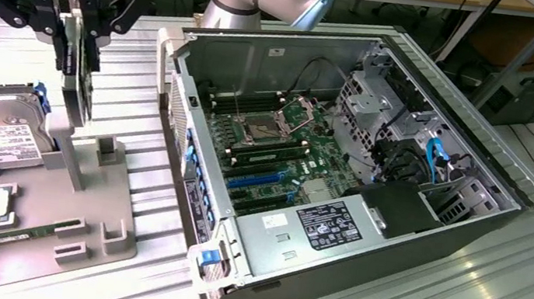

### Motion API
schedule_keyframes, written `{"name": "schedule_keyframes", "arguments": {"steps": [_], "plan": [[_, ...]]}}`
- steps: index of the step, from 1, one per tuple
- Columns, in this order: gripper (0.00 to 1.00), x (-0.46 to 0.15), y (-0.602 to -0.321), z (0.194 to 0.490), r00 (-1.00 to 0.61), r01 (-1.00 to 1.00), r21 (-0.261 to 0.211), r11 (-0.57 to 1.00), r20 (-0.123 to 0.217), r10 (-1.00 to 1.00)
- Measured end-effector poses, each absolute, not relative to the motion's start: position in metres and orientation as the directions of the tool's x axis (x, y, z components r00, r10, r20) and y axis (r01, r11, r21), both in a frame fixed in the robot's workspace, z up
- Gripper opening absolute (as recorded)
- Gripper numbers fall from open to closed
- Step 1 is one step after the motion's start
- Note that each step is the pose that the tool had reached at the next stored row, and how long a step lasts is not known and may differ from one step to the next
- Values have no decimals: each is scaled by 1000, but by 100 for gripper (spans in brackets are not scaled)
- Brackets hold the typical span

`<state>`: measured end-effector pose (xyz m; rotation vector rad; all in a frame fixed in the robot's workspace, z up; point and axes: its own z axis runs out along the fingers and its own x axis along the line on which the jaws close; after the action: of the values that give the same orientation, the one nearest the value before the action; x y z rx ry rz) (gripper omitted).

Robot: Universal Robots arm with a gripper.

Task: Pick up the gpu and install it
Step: 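Pick up the gpu and move the gpu toward the slot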

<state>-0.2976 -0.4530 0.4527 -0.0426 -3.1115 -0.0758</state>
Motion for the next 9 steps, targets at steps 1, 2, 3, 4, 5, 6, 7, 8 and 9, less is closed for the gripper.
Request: {"name": "schedule_keyframes", "arguments": {"steps": [1,2,3,4,5,6,7,8,9], "plan": [[27,-298,-453,455,-999,28,48,998,30,27],[27,-298,-453,456,-999,28,48,998,30,27],[27,-298,-453,458,-999,28,48,998,30,27],[27,-298,-453,459,-999,28,48,998,30,27],[27,-298,-453,461,-999,28,48,998,30,27],[27,-297,-453,462,-999,28,48,998,30,27],[27,-297,-453,464,-999,28,48,998,30,27],[27,-297,-453,464,-999,28,48,998,30,27],[27,-297,-453,464,-999,28,49,998,30,27]]}}
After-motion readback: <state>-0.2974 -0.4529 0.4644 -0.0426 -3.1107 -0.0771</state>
